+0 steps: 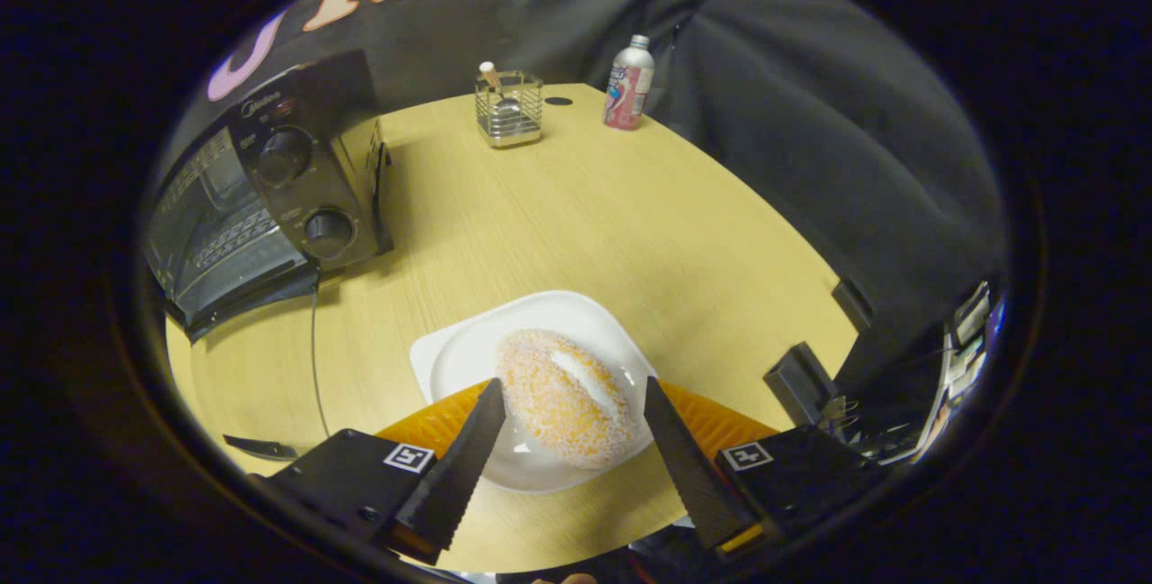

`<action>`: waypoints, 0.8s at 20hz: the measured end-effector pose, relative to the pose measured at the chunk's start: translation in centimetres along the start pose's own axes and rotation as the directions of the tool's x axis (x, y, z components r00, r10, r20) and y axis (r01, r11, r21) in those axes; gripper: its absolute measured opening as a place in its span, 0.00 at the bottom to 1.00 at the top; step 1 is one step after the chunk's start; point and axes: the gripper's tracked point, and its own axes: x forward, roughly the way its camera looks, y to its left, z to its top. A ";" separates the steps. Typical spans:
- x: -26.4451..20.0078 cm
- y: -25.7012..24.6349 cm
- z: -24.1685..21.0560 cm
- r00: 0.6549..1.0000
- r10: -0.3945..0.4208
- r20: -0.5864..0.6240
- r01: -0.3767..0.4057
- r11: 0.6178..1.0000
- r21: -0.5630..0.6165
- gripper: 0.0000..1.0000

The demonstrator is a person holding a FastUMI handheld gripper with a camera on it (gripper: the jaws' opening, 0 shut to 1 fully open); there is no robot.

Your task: Open the toaster oven, put the food inside, and close the toaster oven door.

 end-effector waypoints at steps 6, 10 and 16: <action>1.0 0.3 -1.4 0.997 0.040 -0.061 -0.038 0.999 0.027 0.93; 1.4 0.2 -1.3 0.996 0.038 -0.078 -0.033 0.998 0.060 0.83; -0.1 1.8 0.5 0.998 0.055 -0.041 -0.050 0.992 0.116 0.67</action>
